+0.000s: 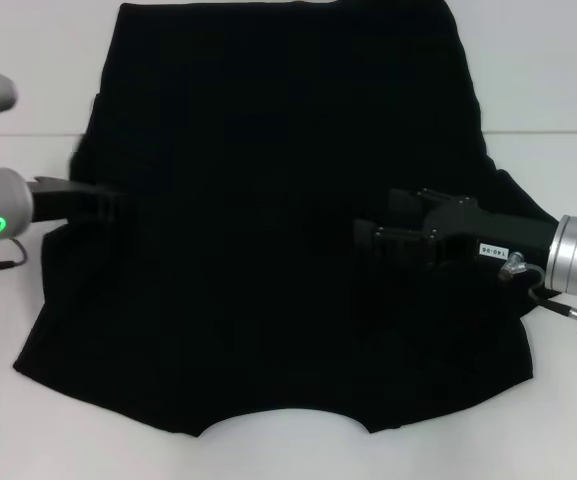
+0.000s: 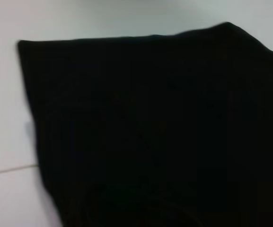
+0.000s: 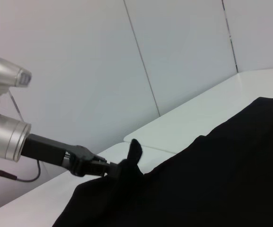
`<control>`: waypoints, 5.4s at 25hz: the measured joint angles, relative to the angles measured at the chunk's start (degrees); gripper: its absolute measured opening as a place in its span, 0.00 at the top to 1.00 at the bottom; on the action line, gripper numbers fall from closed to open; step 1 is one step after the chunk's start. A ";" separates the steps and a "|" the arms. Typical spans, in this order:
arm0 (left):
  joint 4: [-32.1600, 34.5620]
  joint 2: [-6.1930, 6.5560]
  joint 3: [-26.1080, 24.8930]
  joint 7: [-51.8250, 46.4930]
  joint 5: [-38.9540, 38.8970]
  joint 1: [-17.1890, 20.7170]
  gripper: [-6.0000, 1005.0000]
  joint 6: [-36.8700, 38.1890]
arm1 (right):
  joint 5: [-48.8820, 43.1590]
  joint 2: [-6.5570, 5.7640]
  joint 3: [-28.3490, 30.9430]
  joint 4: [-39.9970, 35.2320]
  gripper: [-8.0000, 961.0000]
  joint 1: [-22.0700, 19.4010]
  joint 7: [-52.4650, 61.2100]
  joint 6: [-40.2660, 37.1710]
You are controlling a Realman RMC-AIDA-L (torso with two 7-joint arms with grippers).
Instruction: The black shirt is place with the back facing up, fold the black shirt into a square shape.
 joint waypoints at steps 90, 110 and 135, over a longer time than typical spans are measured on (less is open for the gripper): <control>-16.89 0.33 4.07 46.86 -32.40 -0.48 0.07 23.99 | -28.45 -7.89 -1.14 -6.02 0.12 -0.93 57.06 13.81; -16.88 0.42 4.00 46.81 -32.60 -0.27 0.07 23.17 | -28.38 -7.46 -0.67 -5.97 0.88 -1.45 57.42 15.08; -16.44 0.35 4.01 45.33 -33.55 -0.74 0.07 23.50 | -27.68 -7.47 14.09 -8.17 0.95 -5.58 49.45 14.87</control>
